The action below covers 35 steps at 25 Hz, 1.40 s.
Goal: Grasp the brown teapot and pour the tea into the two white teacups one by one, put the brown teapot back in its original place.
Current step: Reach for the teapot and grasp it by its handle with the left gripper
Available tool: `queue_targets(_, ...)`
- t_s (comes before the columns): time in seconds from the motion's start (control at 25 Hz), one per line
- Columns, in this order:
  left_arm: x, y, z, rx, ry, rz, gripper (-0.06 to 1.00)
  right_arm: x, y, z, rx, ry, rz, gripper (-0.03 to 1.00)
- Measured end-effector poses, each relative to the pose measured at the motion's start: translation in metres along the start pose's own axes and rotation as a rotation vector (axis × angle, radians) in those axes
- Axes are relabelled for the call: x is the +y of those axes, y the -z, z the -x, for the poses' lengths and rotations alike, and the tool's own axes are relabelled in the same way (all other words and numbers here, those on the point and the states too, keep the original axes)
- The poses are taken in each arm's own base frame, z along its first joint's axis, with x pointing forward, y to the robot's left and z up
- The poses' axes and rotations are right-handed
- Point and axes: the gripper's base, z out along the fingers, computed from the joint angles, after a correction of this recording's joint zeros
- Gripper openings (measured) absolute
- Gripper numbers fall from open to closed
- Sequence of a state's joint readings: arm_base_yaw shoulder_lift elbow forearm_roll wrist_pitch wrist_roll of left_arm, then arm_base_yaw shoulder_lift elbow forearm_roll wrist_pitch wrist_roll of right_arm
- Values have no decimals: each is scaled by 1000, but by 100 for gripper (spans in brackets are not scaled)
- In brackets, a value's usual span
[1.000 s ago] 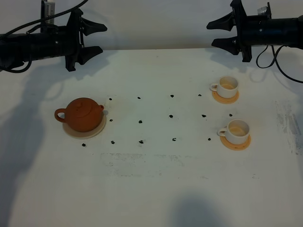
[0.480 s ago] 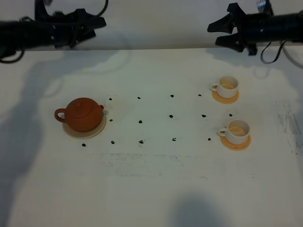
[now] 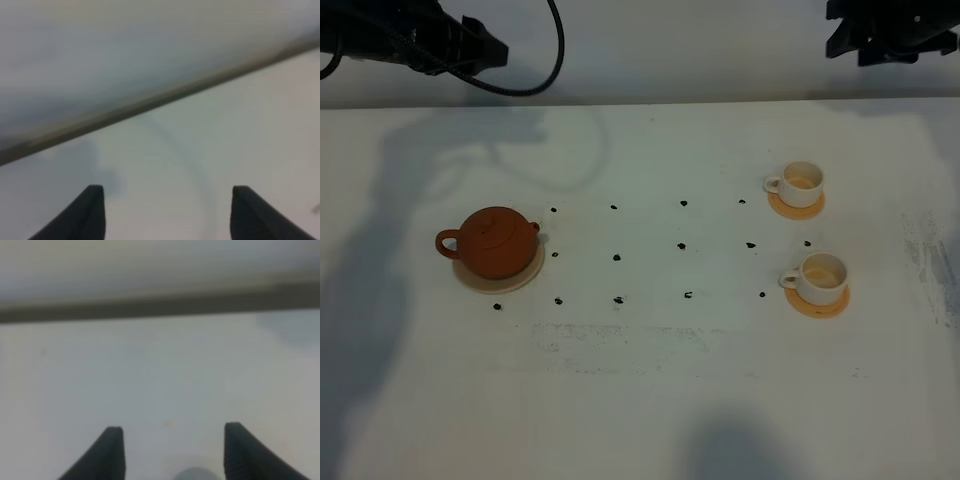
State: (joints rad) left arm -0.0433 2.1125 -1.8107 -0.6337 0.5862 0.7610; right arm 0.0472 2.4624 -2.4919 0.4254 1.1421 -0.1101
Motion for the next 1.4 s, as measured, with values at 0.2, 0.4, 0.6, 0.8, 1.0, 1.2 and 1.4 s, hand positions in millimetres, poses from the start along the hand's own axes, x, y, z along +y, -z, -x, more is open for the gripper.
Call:
queue_targets(0.2, -4, 9, 2, 73, -59, 119, 50, 9, 30, 9, -53, 41, -53, 47)
queue_targets(0.4, -5, 19, 7, 71, -66, 137, 49, 23, 67, 14, -75, 74, -76, 46)
queue_targets(0.6, -6, 21, 8, 67, -58, 138, 49, 39, 107, 16, -110, 83, -73, 46)
queue_targets(0.8, -6, 21, 7, 70, 1, 138, 49, 54, 156, 10, -151, 113, -117, 45)
queue_targets(1.0, -8, 21, 3, 115, 43, 117, 49, 68, 210, -6, -196, 146, -183, 45)
queue_targets(1.2, -12, 30, 2, 151, 45, 109, 49, 84, 268, -29, -259, 178, -245, 45)
queue_targets(1.4, -19, 62, 7, 120, 17, 167, 49, 101, 323, -54, -351, 211, -282, 45)
